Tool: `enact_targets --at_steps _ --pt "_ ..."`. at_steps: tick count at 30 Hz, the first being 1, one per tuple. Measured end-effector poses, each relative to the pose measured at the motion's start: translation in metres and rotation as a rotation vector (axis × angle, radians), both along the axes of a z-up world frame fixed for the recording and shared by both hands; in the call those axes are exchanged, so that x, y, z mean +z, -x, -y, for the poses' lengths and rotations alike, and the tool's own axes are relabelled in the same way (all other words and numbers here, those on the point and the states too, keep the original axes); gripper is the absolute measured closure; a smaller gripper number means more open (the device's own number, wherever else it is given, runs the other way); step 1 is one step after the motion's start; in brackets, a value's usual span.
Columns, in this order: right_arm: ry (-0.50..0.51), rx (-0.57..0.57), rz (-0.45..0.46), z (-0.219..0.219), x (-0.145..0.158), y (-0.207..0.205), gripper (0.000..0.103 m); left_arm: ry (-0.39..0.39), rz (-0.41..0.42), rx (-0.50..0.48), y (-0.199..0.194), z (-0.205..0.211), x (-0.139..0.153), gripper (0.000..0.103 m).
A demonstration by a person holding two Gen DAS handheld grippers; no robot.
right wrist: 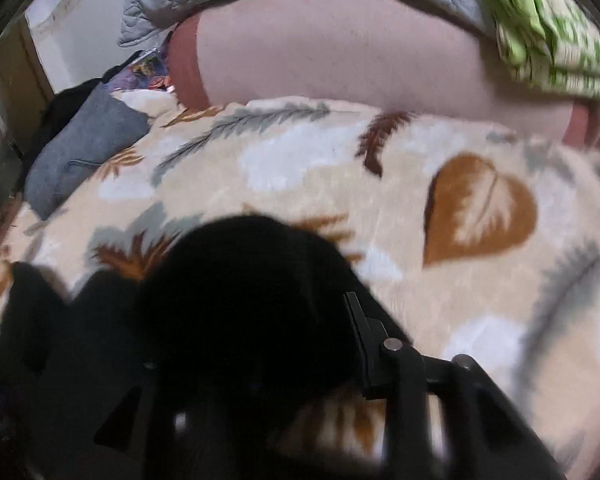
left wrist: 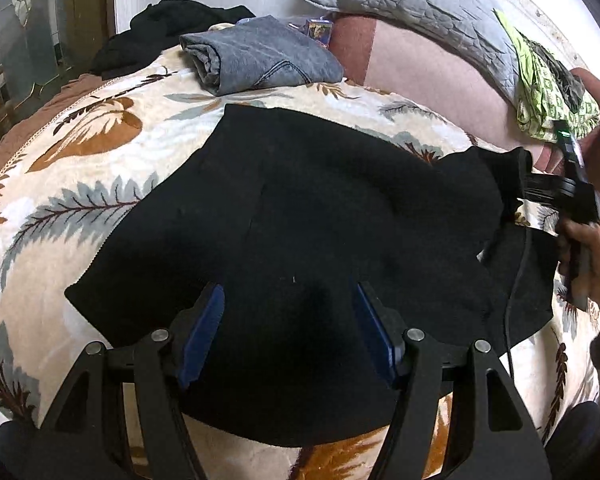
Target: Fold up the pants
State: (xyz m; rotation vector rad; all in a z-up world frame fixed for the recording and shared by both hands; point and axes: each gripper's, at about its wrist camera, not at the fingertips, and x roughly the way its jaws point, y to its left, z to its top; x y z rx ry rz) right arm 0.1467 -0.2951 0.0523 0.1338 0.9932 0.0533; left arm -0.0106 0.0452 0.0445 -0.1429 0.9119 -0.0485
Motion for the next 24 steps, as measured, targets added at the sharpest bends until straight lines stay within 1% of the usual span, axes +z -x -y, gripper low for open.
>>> enact_targets --at_steps 1,2,3,4,6,8,11,13,14,17,18,20,21,22,23,24 --pt "-0.015 0.003 0.015 0.005 0.007 0.010 0.055 0.003 -0.003 0.000 0.000 0.000 -0.001 0.037" --pt "-0.027 0.002 0.031 0.012 0.016 0.023 0.047 0.005 -0.004 0.001 0.001 0.000 -0.001 0.037" --pt "-0.034 -0.002 0.057 0.022 0.027 0.042 0.035 0.007 -0.002 0.001 0.001 0.000 -0.001 0.037" --pt "-0.033 -0.005 0.078 0.030 0.034 0.056 0.031 0.009 -0.001 0.001 0.002 0.000 -0.001 0.037" --pt "-0.011 -0.025 0.090 0.047 0.041 0.083 0.030 0.013 -0.001 0.002 0.002 0.000 -0.001 0.037" --pt "0.008 -0.058 0.056 0.063 0.036 0.105 0.030 0.015 -0.003 0.004 0.003 0.000 -0.001 0.037" --pt "0.005 -0.080 -0.007 0.075 0.016 0.127 0.031 0.019 -0.005 0.009 0.004 0.002 -0.001 0.037" --pt "0.006 -0.101 -0.039 0.077 0.000 0.134 0.031 0.024 -0.010 0.008 0.005 0.004 -0.001 0.037" --pt "-0.011 -0.111 -0.049 0.080 -0.006 0.135 0.031 0.026 -0.012 0.005 0.005 0.005 -0.001 0.037" --pt "-0.133 -0.125 -0.048 0.079 -0.020 0.131 0.037 0.016 -0.002 -0.005 0.008 0.007 0.003 0.037" --pt "-0.151 -0.125 -0.050 0.075 -0.026 0.127 0.038 0.010 0.004 -0.003 0.009 0.007 0.004 0.037" --pt "-0.101 -0.157 -0.033 0.067 -0.032 0.122 0.040 0.008 0.003 0.006 0.010 0.005 0.005 0.037" --pt "-0.073 -0.170 -0.013 0.062 -0.032 0.120 0.049 0.015 -0.003 0.011 0.010 0.005 0.004 0.037" --pt "-0.068 -0.167 -0.003 0.058 -0.031 0.119 0.073 0.023 -0.011 0.016 0.011 0.003 0.004 0.037" --pt "-0.092 -0.151 0.001 0.056 -0.029 0.119 0.092 0.028 -0.014 0.019 0.012 0.002 0.003 0.037" --pt "-0.116 -0.145 -0.001 0.053 -0.024 0.121 0.098 0.031 -0.017 0.021 0.013 0.001 0.004 0.037"
